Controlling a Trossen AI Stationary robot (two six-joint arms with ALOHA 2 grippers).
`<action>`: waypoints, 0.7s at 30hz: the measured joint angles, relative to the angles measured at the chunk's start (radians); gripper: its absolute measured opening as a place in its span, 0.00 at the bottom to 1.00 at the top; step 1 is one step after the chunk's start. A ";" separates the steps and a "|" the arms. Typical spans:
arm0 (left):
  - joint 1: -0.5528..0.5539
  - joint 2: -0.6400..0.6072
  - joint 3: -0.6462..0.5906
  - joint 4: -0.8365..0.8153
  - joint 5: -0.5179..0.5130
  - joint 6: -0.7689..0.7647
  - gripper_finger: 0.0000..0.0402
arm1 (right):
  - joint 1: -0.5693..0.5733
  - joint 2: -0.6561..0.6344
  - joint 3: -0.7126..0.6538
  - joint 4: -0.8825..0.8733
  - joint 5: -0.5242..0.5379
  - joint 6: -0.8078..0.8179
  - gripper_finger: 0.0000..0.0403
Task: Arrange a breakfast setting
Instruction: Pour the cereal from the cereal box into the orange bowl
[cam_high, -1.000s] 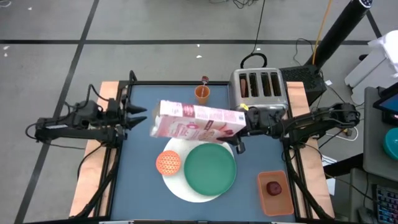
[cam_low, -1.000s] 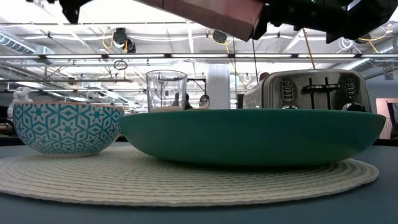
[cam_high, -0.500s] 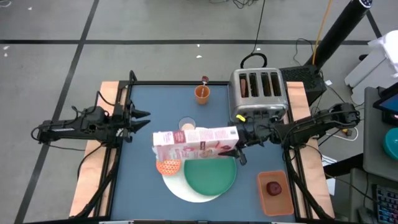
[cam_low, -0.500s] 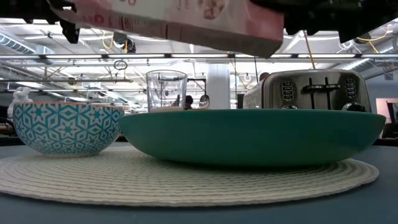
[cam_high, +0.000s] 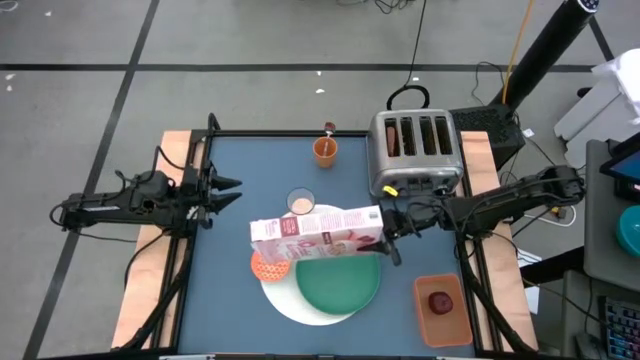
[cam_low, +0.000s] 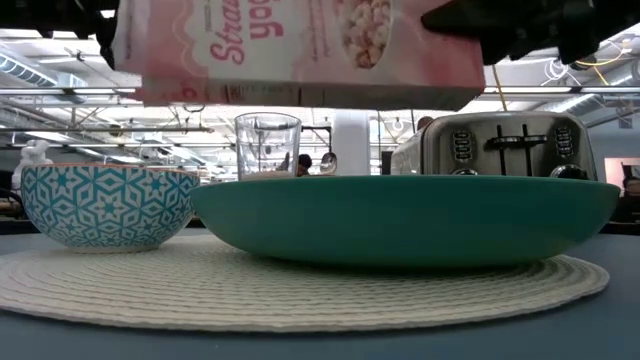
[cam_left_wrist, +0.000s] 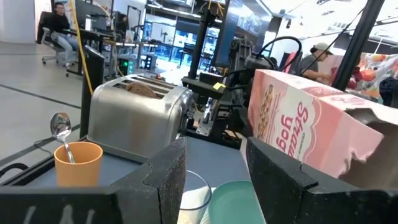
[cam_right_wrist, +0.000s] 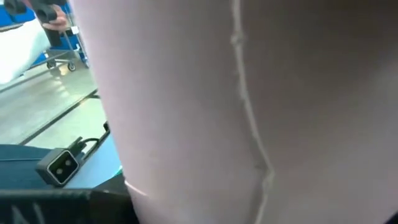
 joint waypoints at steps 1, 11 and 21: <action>0.000 0.000 0.000 0.000 0.000 0.000 0.43 | 0.000 -0.010 0.000 -0.012 0.000 0.012 0.55; 0.000 0.000 0.000 0.000 -0.001 0.001 0.43 | 0.000 -0.038 0.000 -0.119 -0.001 0.044 0.55; 0.000 0.000 0.000 0.004 -0.001 -0.001 0.43 | 0.000 -0.075 0.000 -0.061 -0.006 0.031 0.55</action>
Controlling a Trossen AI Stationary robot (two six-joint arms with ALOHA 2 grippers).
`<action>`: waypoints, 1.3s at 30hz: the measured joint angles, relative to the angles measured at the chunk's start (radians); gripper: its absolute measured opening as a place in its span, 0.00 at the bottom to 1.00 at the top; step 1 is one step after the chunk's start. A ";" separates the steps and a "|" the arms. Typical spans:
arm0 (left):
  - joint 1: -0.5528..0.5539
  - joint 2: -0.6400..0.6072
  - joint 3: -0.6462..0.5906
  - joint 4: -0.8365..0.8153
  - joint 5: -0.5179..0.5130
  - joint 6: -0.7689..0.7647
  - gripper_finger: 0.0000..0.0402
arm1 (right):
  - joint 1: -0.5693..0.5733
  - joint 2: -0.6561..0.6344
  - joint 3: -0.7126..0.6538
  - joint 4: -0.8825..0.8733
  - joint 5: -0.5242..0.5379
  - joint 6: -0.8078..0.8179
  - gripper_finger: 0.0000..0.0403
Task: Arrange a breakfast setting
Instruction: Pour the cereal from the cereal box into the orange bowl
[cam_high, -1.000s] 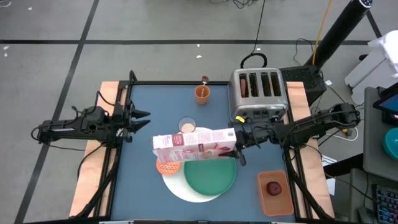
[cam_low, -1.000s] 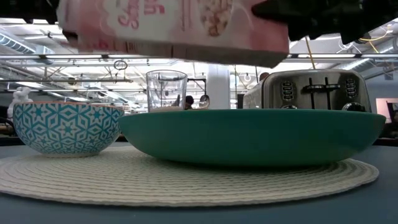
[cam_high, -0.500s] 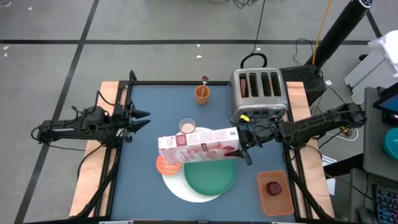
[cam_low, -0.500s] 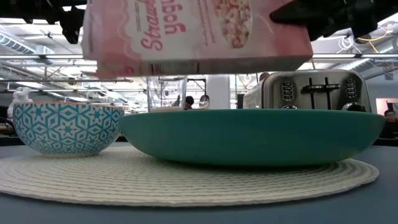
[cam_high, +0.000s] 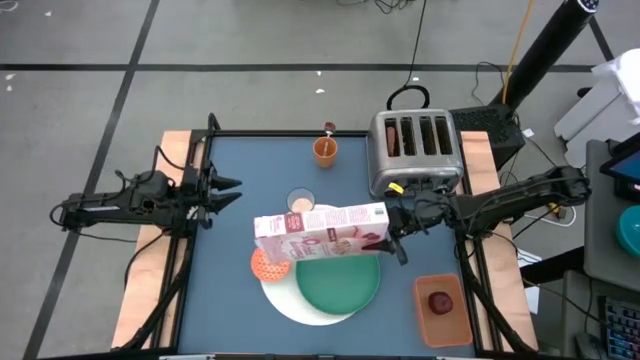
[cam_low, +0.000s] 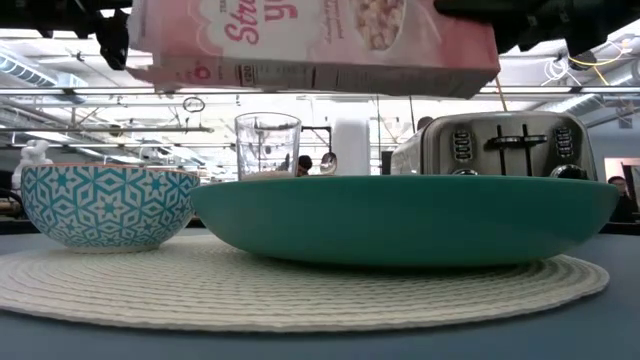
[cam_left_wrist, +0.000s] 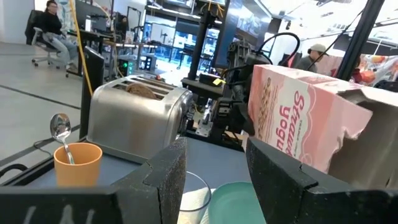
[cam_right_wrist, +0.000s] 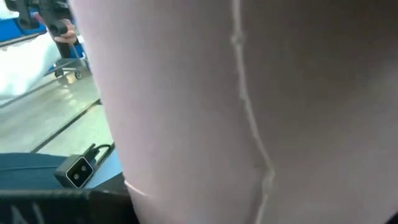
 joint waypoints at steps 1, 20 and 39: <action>0.000 0.000 0.000 0.000 0.000 0.000 0.43 | 0.000 -0.005 0.000 -0.004 0.000 -0.005 0.55; 0.000 0.000 0.000 0.001 0.000 0.004 0.43 | -0.009 -0.041 0.167 -0.269 0.009 -0.062 0.55; 0.000 0.000 0.000 0.000 0.000 0.008 0.43 | -0.006 0.020 0.166 -0.311 0.003 -0.024 0.55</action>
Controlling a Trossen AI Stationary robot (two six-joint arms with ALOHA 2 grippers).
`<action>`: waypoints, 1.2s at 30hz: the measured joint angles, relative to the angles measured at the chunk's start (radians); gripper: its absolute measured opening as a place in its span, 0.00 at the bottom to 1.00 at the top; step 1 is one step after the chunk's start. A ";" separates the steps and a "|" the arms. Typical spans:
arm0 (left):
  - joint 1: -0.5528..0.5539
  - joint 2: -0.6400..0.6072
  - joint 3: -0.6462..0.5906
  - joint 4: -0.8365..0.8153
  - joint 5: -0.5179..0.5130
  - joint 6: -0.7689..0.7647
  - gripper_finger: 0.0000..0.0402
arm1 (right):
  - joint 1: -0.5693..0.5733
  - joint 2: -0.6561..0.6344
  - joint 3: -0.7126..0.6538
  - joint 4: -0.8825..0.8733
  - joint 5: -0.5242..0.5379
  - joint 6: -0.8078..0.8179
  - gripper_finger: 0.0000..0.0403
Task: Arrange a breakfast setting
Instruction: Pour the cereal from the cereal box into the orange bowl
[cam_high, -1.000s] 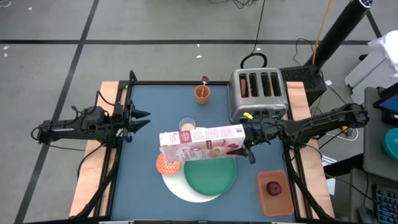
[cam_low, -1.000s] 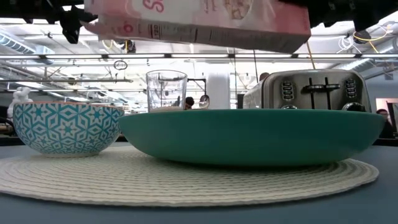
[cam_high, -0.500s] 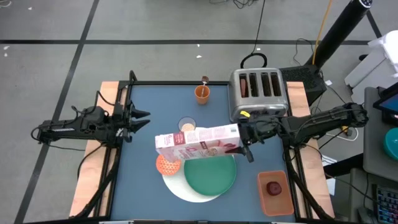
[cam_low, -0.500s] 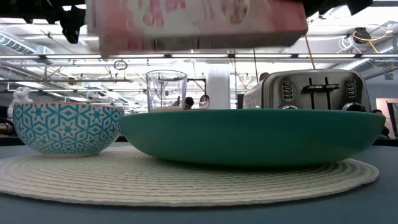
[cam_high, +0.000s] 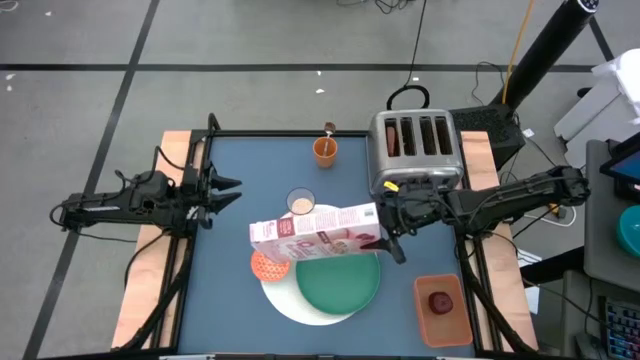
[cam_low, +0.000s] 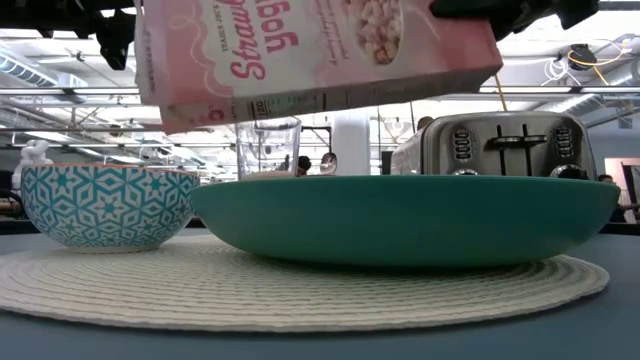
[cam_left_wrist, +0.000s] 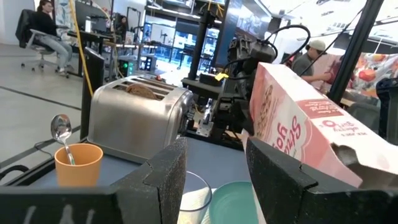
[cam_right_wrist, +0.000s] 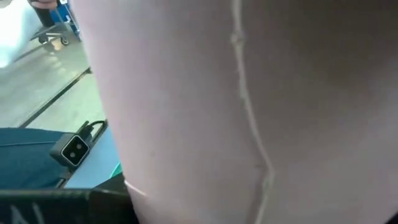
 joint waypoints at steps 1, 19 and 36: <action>0.000 0.000 0.000 0.000 0.000 0.000 0.43 | 0.000 0.000 0.000 0.000 0.000 0.000 0.55; 0.000 0.000 0.000 -0.001 0.000 0.000 0.43 | 0.000 0.012 -0.001 -0.004 0.003 -0.013 0.55; 0.000 0.000 0.000 -0.003 0.000 -0.001 0.43 | 0.000 -0.001 0.000 -0.034 0.005 -0.020 0.55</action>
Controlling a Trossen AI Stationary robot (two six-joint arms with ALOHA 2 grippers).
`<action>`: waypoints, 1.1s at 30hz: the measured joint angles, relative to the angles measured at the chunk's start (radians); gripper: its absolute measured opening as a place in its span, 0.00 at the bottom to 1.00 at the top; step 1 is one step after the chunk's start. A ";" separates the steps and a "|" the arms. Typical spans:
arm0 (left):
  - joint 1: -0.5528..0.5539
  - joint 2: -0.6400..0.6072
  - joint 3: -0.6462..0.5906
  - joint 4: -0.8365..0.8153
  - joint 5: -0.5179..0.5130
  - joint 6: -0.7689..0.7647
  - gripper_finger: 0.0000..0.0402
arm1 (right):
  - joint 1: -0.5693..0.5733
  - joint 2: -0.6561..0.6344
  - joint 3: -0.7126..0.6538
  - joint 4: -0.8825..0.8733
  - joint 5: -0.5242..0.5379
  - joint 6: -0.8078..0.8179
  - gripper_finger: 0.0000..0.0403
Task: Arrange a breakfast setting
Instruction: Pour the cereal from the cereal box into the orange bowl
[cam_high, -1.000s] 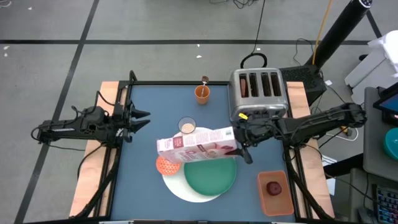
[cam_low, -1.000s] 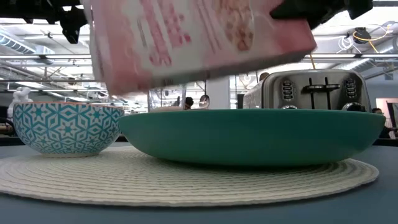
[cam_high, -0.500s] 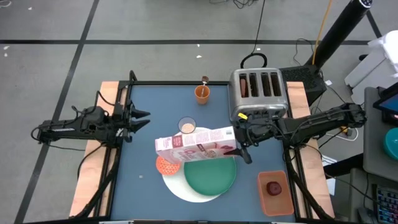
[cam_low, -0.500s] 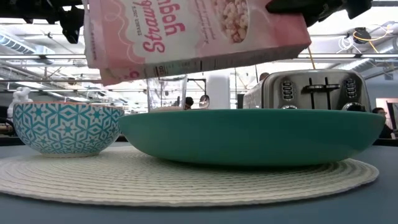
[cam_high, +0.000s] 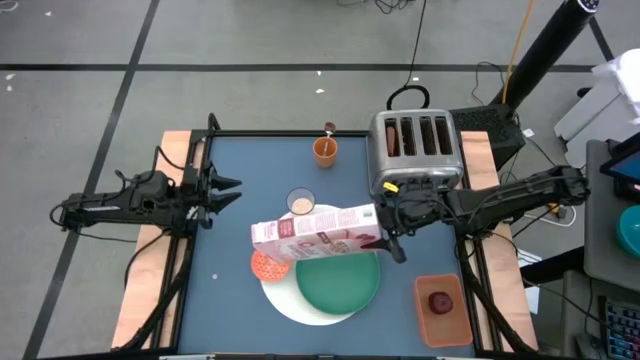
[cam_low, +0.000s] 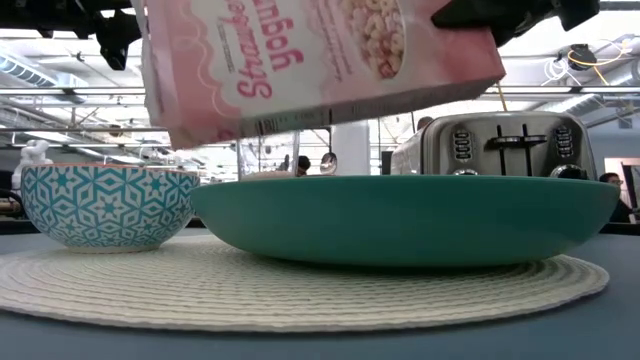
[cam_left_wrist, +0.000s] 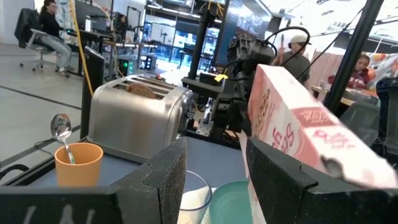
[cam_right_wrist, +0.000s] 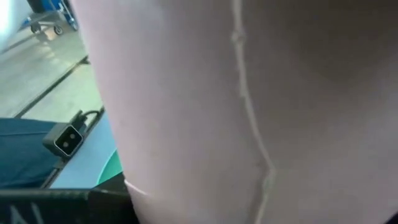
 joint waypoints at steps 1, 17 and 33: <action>0.000 0.000 0.000 0.000 0.000 0.000 0.43 | 0.000 -0.004 0.000 0.001 0.000 0.000 0.55; 0.000 0.000 0.000 0.001 0.000 0.000 0.43 | 0.000 -0.009 0.100 -0.121 -0.002 -0.048 0.55; 0.000 0.000 0.000 0.001 0.000 0.000 0.43 | 0.000 -0.004 0.097 -0.168 0.027 -0.048 0.55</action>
